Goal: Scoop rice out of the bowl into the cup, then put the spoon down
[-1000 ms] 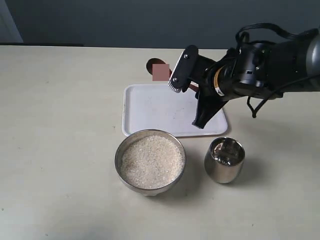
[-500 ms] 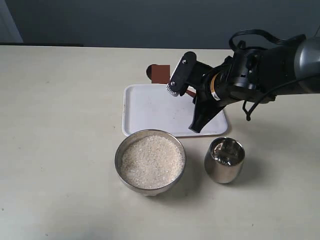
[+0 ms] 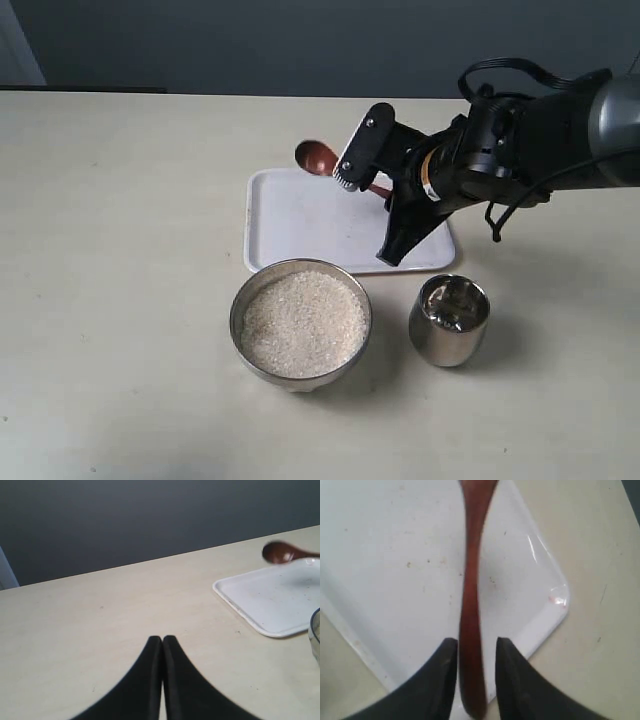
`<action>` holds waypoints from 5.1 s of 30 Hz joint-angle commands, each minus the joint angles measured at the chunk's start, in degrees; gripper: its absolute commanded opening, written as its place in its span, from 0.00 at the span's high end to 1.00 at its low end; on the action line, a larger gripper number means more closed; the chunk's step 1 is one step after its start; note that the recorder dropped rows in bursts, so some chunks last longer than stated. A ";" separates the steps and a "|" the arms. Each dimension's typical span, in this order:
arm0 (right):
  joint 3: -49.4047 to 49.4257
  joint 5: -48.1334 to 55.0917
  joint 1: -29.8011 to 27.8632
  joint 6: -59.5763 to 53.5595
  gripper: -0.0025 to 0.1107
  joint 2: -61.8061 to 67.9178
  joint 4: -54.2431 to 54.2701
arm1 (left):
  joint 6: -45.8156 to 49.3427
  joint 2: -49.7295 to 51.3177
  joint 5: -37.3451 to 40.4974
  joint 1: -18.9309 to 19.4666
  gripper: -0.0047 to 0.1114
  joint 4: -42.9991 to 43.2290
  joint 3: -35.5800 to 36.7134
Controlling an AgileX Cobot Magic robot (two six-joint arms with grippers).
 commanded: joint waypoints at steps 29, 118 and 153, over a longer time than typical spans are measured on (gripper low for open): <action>-0.31 29.33 -0.25 11.87 0.72 -50.16 11.54 | -0.31 -0.25 -0.39 -0.26 0.96 -0.06 -0.14; 57.21 -11.17 -46.93 11.61 0.72 -103.68 36.91 | -0.31 -0.25 -0.39 -0.26 0.96 0.15 -0.14; 57.21 -11.08 -46.93 11.83 0.72 -103.68 36.91 | -0.31 -0.25 -0.39 -0.26 0.96 0.15 -0.14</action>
